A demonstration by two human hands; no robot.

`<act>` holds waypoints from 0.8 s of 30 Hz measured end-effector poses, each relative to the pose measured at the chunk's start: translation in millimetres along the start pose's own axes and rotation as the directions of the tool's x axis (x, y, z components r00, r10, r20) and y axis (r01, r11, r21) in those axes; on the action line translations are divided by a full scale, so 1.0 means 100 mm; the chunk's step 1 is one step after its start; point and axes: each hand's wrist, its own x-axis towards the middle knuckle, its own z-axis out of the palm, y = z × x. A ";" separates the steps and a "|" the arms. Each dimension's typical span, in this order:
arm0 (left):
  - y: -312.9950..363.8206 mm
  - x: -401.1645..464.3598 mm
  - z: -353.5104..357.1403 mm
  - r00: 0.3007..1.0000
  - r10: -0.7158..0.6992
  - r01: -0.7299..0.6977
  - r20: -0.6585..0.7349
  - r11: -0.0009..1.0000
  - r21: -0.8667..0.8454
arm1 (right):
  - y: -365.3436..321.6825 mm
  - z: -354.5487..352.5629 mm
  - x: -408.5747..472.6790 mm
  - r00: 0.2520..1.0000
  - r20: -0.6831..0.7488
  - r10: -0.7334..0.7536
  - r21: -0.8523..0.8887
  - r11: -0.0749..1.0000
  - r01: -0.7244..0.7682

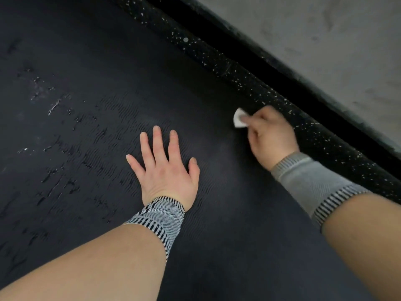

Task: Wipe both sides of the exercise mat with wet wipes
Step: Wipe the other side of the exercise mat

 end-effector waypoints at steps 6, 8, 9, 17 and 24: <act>-0.02 0.00 0.05 0.998 -0.010 0.010 -0.058 1.000 0.008 | -0.33 0.14 -0.26 0.972 0.107 -0.208 0.064 0.977 0.202; -0.02 -0.01 0.08 0.996 -0.002 0.004 -0.084 1.000 0.014 | -0.44 0.16 -0.45 0.905 0.234 -0.354 0.109 0.935 0.338; -0.01 -0.01 0.08 0.996 0.000 0.001 -0.086 1.000 0.015 | -0.40 0.16 -0.40 0.889 0.264 -0.375 0.126 0.927 0.353; -0.02 -0.01 0.09 0.995 -0.017 0.020 -0.096 0.999 0.029 | -0.15 0.12 0.15 0.992 0.059 -0.115 0.098 0.989 0.109; -0.02 -0.01 0.10 0.993 -0.010 0.014 -0.115 1.000 0.027 | -0.22 0.17 0.03 0.908 0.266 -0.322 0.159 0.944 0.289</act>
